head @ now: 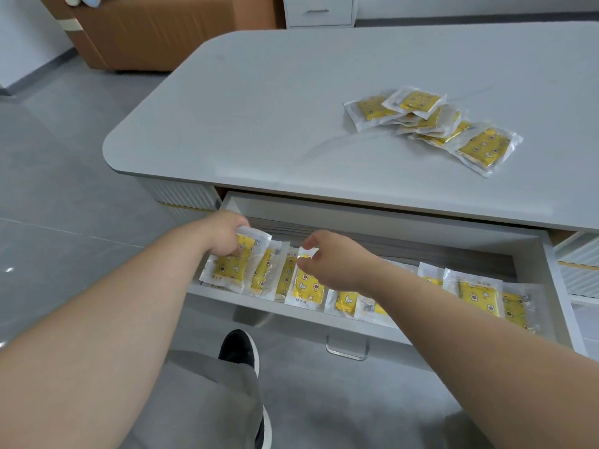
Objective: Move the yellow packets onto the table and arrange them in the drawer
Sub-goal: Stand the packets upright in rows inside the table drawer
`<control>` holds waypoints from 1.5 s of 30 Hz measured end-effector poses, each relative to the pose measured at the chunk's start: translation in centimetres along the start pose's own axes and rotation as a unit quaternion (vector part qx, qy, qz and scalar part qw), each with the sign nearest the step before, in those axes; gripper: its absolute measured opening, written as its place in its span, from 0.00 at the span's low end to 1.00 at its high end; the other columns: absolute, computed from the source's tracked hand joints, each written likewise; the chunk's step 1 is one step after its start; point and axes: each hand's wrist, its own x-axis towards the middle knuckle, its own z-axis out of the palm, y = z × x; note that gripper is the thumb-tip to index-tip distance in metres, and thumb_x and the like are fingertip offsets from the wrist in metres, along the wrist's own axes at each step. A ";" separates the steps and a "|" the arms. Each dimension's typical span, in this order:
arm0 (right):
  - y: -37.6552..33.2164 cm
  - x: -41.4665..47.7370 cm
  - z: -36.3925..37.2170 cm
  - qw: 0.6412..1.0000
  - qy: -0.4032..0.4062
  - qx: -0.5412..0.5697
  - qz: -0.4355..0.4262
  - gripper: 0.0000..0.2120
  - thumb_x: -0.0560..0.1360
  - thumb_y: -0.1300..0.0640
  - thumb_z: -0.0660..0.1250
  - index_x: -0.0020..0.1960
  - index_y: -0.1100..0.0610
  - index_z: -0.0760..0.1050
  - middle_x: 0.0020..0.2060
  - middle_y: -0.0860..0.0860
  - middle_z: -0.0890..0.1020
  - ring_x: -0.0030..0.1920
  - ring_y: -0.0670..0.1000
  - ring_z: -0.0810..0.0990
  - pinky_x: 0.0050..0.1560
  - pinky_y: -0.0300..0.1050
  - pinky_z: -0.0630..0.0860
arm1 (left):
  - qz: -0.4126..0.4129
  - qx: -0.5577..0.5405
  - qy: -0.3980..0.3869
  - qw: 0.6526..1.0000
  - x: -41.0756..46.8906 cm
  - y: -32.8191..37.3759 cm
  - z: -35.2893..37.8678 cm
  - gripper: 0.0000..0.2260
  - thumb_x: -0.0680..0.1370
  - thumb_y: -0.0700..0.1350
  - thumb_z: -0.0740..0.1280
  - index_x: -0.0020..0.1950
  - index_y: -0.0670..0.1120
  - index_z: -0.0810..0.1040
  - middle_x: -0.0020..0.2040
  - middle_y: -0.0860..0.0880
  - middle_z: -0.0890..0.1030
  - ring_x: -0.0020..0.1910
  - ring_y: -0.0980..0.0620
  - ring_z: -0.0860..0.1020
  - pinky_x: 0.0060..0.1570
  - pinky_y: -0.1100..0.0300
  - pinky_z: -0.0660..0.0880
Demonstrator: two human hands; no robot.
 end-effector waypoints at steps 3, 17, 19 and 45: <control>0.4 -0.2 -0.6 1.000 0.006 -0.020 -0.003 0.24 0.82 0.46 0.63 0.75 0.54 0.67 0.62 0.52 0.80 0.53 0.52 0.81 0.59 0.51 0.79 | -0.019 0.042 0.010 0.999 0.7 -1.1 0.6 0.24 0.73 0.45 0.78 0.68 0.49 0.75 0.59 0.49 0.79 0.54 0.47 0.77 0.50 0.56 0.75; 1.7 -1.0 -3.9 0.997 0.076 -0.020 -0.010 0.18 0.82 0.48 0.63 0.70 0.52 0.72 0.61 0.50 0.81 0.53 0.51 0.82 0.55 0.47 0.79 | -0.005 0.223 0.029 0.974 -0.8 3.7 -0.5 0.26 0.74 0.48 0.74 0.71 0.49 0.73 0.66 0.47 0.75 0.65 0.45 0.74 0.65 0.49 0.73; 1.7 -1.3 -4.9 0.996 0.091 0.008 -0.008 0.12 0.82 0.50 0.64 0.63 0.52 0.75 0.53 0.50 0.83 0.47 0.51 0.84 0.50 0.49 0.83 | 0.027 0.178 0.019 0.983 -1.6 6.5 -1.2 0.23 0.74 0.50 0.75 0.67 0.48 0.77 0.61 0.47 0.79 0.57 0.46 0.78 0.58 0.51 0.78; 11.0 6.1 -21.1 0.930 0.284 -0.139 0.185 0.39 0.74 0.24 0.51 0.80 0.37 0.46 0.81 0.53 0.54 0.80 0.64 0.51 0.73 0.72 0.51 | 0.200 -0.008 0.184 0.963 14.6 30.3 -9.5 0.38 0.75 0.74 0.48 0.80 0.57 0.58 0.81 0.54 0.58 0.79 0.42 0.56 0.74 0.39 0.56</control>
